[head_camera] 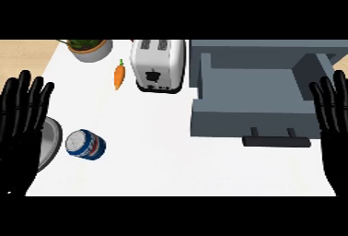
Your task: Pick up the can, place it into the drawer and close the drawer
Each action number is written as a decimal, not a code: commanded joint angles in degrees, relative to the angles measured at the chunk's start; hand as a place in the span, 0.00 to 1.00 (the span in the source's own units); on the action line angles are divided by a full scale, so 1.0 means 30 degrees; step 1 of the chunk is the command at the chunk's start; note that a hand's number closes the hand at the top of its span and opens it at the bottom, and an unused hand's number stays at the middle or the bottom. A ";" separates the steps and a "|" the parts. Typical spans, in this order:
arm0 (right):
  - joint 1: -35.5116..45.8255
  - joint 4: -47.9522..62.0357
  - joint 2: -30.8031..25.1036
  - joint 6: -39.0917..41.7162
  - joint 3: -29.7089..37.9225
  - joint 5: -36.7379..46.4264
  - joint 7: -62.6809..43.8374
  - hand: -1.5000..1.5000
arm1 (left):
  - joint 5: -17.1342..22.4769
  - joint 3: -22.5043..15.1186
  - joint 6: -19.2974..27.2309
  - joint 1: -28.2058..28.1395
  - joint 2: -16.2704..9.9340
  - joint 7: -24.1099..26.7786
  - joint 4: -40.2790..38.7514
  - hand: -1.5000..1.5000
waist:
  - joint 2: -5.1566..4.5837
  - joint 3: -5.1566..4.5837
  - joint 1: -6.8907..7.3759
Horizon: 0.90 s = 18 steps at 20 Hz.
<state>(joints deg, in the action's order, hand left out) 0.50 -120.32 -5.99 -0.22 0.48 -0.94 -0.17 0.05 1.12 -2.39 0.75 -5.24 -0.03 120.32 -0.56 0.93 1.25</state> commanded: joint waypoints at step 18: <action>-0.2375 -0.1139 0.0485 -0.1518 0.0790 0.0081 -0.4737 0.00 | -1.1095 -0.2854 1.6781 -0.5085 0.1744 -1.1202 0.3108 0.00 | 0.0209 -0.0294 -0.0512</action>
<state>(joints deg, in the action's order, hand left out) -3.61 -118.66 -5.31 -3.86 4.43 -2.13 -11.18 -25.40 -3.11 43.33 -14.57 -0.11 -26.32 127.49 0.01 0.08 0.27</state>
